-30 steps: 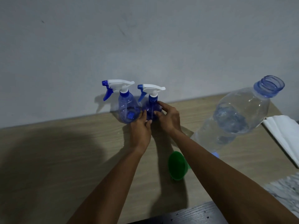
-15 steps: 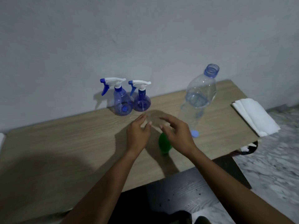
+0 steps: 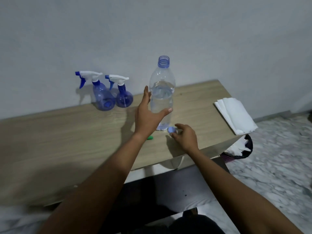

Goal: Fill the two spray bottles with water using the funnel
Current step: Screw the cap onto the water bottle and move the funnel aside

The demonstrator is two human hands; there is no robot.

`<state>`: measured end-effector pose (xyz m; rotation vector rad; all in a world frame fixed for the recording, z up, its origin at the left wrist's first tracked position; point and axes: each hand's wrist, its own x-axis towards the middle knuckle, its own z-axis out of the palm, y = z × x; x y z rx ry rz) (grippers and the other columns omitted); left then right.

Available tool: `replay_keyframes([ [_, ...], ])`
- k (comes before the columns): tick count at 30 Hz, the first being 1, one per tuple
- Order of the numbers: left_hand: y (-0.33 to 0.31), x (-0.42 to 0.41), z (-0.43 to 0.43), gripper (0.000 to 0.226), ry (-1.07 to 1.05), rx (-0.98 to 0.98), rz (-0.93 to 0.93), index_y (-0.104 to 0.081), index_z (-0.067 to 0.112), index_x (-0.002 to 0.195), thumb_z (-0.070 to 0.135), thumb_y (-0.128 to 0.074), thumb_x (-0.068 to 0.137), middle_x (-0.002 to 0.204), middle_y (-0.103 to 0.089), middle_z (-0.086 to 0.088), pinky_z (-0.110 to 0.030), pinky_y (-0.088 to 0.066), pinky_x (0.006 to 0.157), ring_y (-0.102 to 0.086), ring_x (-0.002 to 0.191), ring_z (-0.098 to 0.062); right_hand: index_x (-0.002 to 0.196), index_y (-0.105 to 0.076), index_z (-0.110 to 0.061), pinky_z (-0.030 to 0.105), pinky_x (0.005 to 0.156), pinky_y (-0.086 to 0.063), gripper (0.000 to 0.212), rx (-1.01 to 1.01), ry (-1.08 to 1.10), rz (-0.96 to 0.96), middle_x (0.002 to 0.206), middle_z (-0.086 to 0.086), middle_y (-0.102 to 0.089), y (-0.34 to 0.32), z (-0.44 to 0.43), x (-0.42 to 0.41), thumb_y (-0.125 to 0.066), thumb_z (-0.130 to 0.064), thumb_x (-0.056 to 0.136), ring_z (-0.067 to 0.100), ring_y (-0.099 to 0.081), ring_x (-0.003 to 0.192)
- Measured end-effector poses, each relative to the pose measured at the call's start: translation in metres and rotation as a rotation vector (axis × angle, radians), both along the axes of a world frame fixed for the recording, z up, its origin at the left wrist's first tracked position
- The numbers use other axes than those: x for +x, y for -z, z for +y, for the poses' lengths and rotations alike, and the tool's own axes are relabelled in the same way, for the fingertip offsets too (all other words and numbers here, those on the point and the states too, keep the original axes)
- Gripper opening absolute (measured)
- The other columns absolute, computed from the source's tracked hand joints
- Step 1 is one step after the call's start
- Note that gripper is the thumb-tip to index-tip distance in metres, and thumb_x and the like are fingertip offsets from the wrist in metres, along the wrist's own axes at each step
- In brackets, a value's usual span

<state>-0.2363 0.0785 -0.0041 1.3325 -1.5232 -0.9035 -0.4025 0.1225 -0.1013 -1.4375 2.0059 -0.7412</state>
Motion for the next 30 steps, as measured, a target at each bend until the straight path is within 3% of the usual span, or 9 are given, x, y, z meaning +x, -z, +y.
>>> replay_keyframes([
  [4,0.001,-0.015,0.003,0.079,-0.127,-0.009,0.006,-0.057,0.027,0.135,0.052,-0.083,0.065,0.121,-0.071,0.010,-0.040,-0.056,0.095,-0.065,0.113,-0.009,0.122,-0.072,-0.020,0.035,0.085,-0.052,0.043,0.061,-0.125,0.037,0.116,0.012,-0.068,0.008,-0.013,-0.014,-0.076,-0.033,0.081,0.031,-0.066,0.107],
  [7,-0.002,-0.026,0.008,0.061,-0.217,-0.042,0.008,-0.063,0.023,0.129,0.036,-0.084,0.073,0.112,-0.072,0.013,-0.028,-0.056,0.091,-0.067,0.105,-0.004,0.109,-0.074,-0.026,0.036,0.079,-0.054,0.035,0.032,-0.197,0.060,0.106,0.007,-0.065,0.011,-0.017,-0.019,-0.076,-0.041,0.078,0.028,-0.066,0.098],
  [10,-0.006,-0.031,0.011,0.055,-0.236,-0.040,0.027,-0.063,0.024,0.130,0.025,-0.083,0.079,0.114,-0.070,0.015,-0.018,-0.051,0.092,-0.064,0.108,0.000,0.110,-0.073,-0.028,0.032,0.075,-0.048,0.030,0.016,-0.243,0.105,0.110,0.005,-0.060,0.015,-0.020,-0.024,-0.073,-0.041,0.084,0.026,-0.063,0.100],
  [14,-0.009,-0.033,0.015,0.055,-0.200,-0.016,0.078,-0.061,0.025,0.132,0.022,-0.082,0.081,0.120,-0.070,0.012,-0.028,-0.052,0.100,-0.064,0.113,-0.002,0.108,-0.072,-0.027,0.034,0.077,-0.051,0.029,0.005,-0.289,0.088,0.110,0.003,-0.062,0.013,-0.023,-0.030,-0.069,-0.046,0.087,0.025,-0.064,0.099],
  [18,-0.014,-0.031,0.013,0.055,-0.193,0.011,0.051,-0.064,0.027,0.129,0.025,-0.084,0.078,0.118,-0.071,0.012,-0.035,-0.052,0.103,-0.064,0.113,-0.004,0.103,-0.076,-0.026,0.036,0.084,-0.055,0.023,0.013,-0.266,-0.099,0.101,-0.001,-0.076,-0.005,-0.033,-0.048,-0.074,-0.039,0.084,0.022,-0.070,0.096],
  [21,-0.019,-0.024,0.010,0.063,-0.156,0.043,0.050,-0.064,0.035,0.126,0.032,-0.090,0.069,0.118,-0.071,0.016,-0.038,-0.052,0.104,-0.063,0.114,-0.004,0.093,-0.078,-0.026,0.030,0.080,-0.052,0.013,-0.064,-0.270,-0.191,0.087,-0.009,-0.075,-0.038,-0.051,-0.064,-0.079,-0.035,0.083,0.014,-0.070,0.086],
  [25,-0.038,-0.011,0.002,0.087,-0.036,0.073,0.044,-0.047,0.070,0.122,0.035,-0.095,0.059,0.125,-0.060,0.033,-0.026,-0.044,0.107,-0.053,0.127,-0.003,0.086,-0.080,-0.022,0.028,0.075,-0.050,0.013,-0.149,-0.286,-0.330,0.075,-0.010,-0.072,-0.102,-0.076,-0.077,-0.083,-0.033,0.080,0.008,-0.064,0.070],
  [28,-0.055,0.000,-0.008,0.121,0.017,0.080,0.043,-0.028,0.041,0.154,0.046,-0.095,0.054,0.152,-0.045,0.014,-0.024,-0.041,0.106,-0.045,0.137,-0.007,0.086,-0.078,-0.021,0.028,0.066,-0.048,0.011,-0.214,-0.365,-0.390,0.074,-0.005,-0.070,-0.157,-0.084,-0.077,-0.082,-0.031,0.083,0.010,-0.060,0.065],
  [30,-0.071,0.006,-0.016,0.126,0.039,0.074,0.030,-0.027,0.031,0.157,0.051,-0.094,0.051,0.156,-0.041,0.008,-0.029,-0.042,0.109,-0.045,0.138,-0.011,0.093,-0.078,-0.023,0.025,0.064,-0.047,0.014,-0.255,-0.414,-0.377,0.084,-0.002,-0.074,-0.193,-0.085,-0.075,-0.079,-0.036,0.086,0.009,-0.065,0.067],
])
